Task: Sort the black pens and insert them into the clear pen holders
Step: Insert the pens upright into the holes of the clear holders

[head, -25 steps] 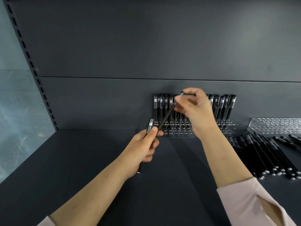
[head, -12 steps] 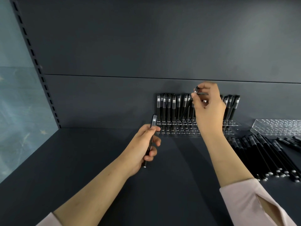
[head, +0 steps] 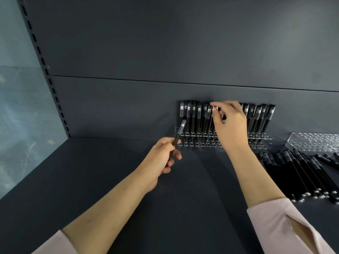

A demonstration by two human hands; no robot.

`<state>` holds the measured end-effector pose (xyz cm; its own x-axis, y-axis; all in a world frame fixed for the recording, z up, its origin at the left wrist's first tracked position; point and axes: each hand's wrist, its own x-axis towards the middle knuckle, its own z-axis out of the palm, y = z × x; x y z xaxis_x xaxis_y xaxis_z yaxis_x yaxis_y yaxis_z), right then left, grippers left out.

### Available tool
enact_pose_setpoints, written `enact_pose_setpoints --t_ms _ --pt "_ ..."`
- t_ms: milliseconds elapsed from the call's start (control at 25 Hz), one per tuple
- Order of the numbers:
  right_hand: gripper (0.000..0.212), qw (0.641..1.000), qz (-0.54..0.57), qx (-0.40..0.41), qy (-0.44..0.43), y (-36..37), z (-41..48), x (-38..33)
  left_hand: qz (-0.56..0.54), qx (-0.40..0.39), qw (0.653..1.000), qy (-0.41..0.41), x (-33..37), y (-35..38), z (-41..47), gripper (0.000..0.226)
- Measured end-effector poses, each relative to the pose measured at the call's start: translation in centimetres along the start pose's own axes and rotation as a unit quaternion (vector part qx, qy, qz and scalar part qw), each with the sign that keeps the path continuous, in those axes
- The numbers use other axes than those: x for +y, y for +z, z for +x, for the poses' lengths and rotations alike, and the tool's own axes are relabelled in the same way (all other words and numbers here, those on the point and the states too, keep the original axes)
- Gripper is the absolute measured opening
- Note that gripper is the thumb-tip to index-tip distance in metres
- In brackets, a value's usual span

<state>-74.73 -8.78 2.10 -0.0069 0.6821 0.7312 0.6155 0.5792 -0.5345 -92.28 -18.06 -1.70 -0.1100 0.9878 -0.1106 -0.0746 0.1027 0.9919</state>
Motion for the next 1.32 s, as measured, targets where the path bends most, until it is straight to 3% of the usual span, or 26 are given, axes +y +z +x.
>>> enact_pose_setpoints --t_ms 280,520,600,720,840,1000,1320 --pt "0.027 0.997 0.068 -0.006 0.021 -0.2 -0.2 -1.2 -0.014 -0.005 0.998 0.064 -0.6 -0.3 0.3 0.021" --pt "0.020 0.937 0.263 -0.165 0.159 -0.2 -0.4 -2.4 0.060 -0.002 0.988 0.142 -1.1 0.3 1.0 0.026" --pt "0.018 0.939 0.268 -0.136 0.166 -0.5 -0.2 -2.3 0.205 0.034 0.952 0.224 -1.4 0.4 1.4 0.029" --pt "0.019 0.953 0.253 -0.012 0.167 -1.5 0.7 -1.8 0.442 0.096 0.828 0.331 -1.9 0.2 2.2 0.041" --pt "0.021 0.958 0.223 0.107 0.142 -3.0 1.1 -1.6 0.535 0.100 0.771 0.331 -1.9 0.5 2.4 0.047" --pt "0.019 0.965 0.195 0.143 0.101 -3.5 1.0 -1.7 0.579 0.077 0.751 0.307 -2.1 0.4 2.5 0.052" --pt "0.018 0.988 0.117 0.090 0.037 -2.6 0.6 -1.2 0.577 0.049 0.760 0.295 -1.8 0.6 2.2 0.055"
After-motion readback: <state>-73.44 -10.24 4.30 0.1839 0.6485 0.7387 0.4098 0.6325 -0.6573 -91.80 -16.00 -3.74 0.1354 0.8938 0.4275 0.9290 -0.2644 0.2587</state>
